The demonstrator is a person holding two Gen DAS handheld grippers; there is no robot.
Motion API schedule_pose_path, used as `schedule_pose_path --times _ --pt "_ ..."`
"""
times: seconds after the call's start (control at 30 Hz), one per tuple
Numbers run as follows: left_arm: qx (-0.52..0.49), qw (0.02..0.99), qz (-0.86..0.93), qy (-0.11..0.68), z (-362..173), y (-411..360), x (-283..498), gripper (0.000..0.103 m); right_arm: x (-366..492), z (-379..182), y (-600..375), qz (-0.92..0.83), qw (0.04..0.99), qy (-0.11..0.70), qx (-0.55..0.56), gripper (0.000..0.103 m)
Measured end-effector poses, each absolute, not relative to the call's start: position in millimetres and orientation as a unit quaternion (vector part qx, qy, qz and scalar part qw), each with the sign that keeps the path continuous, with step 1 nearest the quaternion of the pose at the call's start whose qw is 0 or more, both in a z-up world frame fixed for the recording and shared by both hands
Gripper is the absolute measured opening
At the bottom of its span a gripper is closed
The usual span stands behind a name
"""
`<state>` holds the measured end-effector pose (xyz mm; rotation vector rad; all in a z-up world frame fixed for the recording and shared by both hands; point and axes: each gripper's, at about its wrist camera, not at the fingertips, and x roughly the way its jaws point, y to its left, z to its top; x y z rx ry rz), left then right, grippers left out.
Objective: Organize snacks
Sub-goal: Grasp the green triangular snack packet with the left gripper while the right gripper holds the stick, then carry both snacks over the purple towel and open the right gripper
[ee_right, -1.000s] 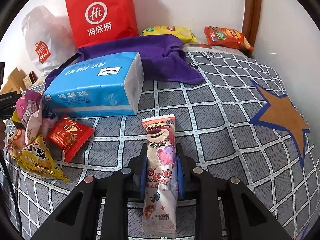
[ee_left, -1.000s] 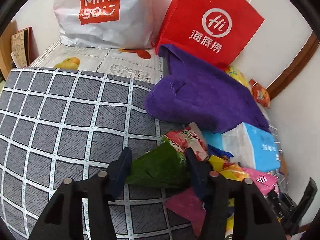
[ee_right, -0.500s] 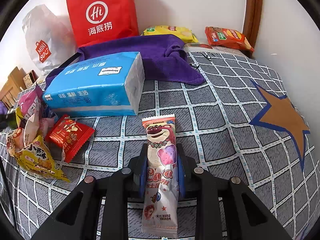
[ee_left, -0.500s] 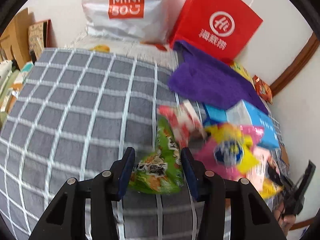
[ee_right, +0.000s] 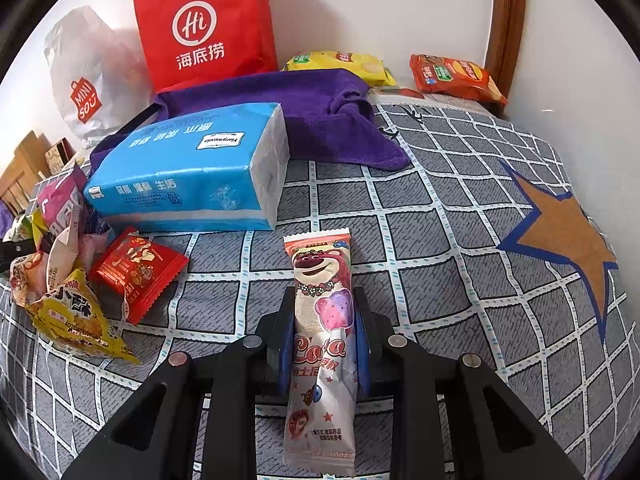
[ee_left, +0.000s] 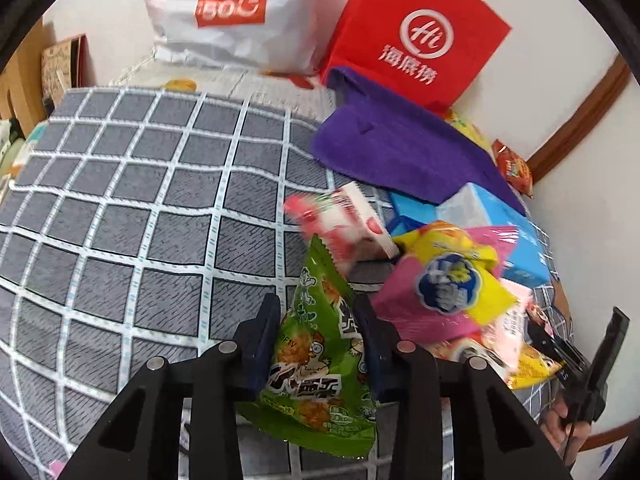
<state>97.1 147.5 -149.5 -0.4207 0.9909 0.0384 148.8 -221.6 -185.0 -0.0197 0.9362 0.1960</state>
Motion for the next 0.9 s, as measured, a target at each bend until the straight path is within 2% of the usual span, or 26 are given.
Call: schedule_pose_path --times 0.23,0.6,0.9 --pt "-0.174 0.878 0.012 0.447 -111 139 75 0.035 141 -175 -218 0.082 0.891 0.447 -0.024 0.022" --pt "-0.155 0.886 -0.069 0.431 -61 85 84 0.035 123 -93 -209 0.084 0.911 0.404 -0.001 0.022" --pt "-0.141 0.891 -0.098 0.421 -33 50 115 0.035 136 -52 -198 0.085 0.916 0.392 0.006 0.022"
